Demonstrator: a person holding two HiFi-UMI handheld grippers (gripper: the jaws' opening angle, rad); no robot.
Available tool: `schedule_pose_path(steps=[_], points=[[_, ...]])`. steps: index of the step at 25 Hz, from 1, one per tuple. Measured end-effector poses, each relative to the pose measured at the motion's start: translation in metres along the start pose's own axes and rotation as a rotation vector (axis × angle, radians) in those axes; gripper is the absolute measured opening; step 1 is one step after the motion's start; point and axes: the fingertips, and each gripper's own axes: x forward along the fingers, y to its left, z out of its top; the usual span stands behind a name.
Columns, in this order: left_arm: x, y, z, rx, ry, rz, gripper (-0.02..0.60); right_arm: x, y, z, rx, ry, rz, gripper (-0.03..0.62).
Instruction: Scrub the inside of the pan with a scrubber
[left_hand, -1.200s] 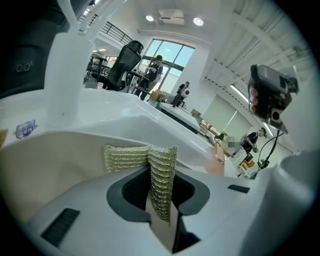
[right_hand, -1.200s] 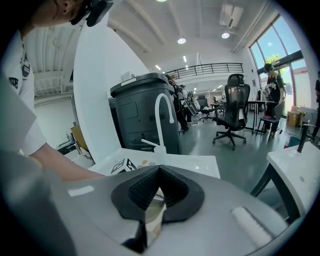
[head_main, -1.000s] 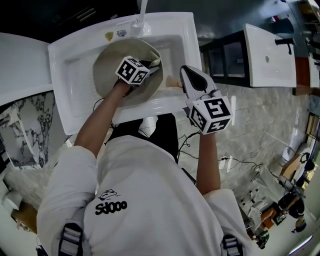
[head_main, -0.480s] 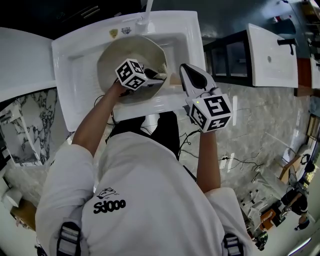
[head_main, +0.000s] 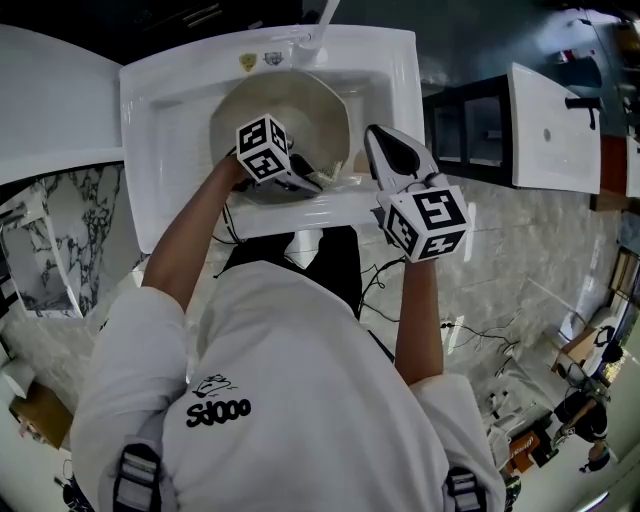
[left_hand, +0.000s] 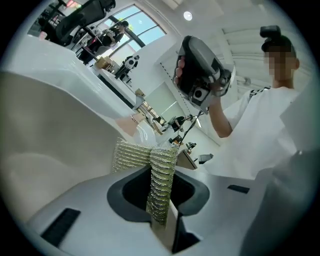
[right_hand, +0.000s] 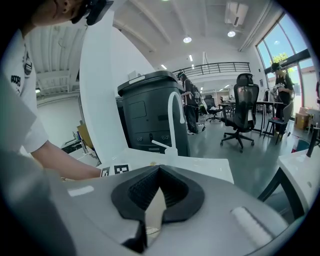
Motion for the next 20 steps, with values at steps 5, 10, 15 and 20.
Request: schedule_pose_path(steps=[5, 10, 15, 20], points=[[-0.003, -0.012, -0.008, -0.044, 0.036, -0.082, 0.071, 0.002, 0.001, -0.002, 0.0, 0.007, 0.002, 0.009], [0.001, -0.002, -0.009, -0.011, 0.091, -0.019, 0.066, 0.004, -0.002, -0.003, 0.003, 0.012, -0.001, 0.009], [0.004, 0.015, -0.016, 0.006, 0.144, 0.072, 0.066, 0.005, -0.004, -0.005, 0.005, 0.015, -0.003, 0.009], [0.006, 0.038, -0.022, 0.016, 0.214, 0.19, 0.067, 0.003, -0.009, -0.006, 0.008, 0.021, -0.008, 0.009]])
